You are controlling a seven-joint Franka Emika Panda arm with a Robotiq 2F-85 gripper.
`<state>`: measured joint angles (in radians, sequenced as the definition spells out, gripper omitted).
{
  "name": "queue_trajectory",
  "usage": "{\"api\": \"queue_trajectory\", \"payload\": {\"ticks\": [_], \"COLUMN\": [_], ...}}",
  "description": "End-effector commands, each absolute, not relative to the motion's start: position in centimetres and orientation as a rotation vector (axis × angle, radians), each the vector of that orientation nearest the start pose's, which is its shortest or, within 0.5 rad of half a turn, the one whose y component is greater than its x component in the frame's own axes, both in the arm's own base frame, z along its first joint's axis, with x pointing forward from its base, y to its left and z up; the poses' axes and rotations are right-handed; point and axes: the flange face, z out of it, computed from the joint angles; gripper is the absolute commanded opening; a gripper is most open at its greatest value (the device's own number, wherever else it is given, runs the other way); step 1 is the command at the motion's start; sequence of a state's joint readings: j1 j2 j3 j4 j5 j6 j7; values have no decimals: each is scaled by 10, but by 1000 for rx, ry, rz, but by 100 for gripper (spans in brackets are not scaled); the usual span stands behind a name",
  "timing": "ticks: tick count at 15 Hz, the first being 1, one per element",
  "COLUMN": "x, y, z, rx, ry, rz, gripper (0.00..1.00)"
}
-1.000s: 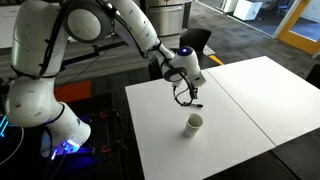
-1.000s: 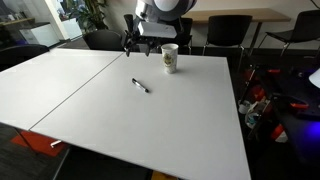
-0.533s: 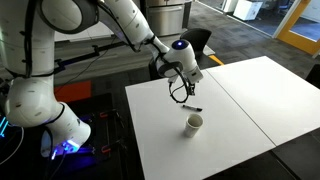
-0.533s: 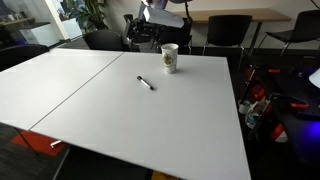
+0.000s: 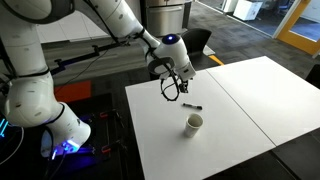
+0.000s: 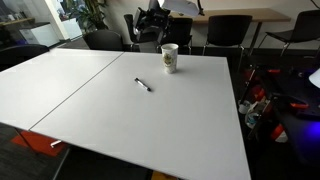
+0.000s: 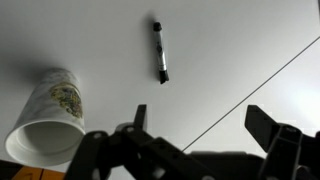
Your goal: Take the pen out of the cup and put it on the table
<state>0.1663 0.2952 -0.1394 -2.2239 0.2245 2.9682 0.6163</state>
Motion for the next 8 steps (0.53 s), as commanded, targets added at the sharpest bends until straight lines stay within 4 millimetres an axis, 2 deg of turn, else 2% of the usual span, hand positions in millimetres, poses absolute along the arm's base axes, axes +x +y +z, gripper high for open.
{"api": "queue_trajectory", "payload": {"ticks": [1, 8], "x": [584, 585], "y": [3, 1], "z": [292, 287], "rx": [-2668, -2674], "ry": [1105, 1106], "rz": [-609, -600], "gripper": [100, 100]}}
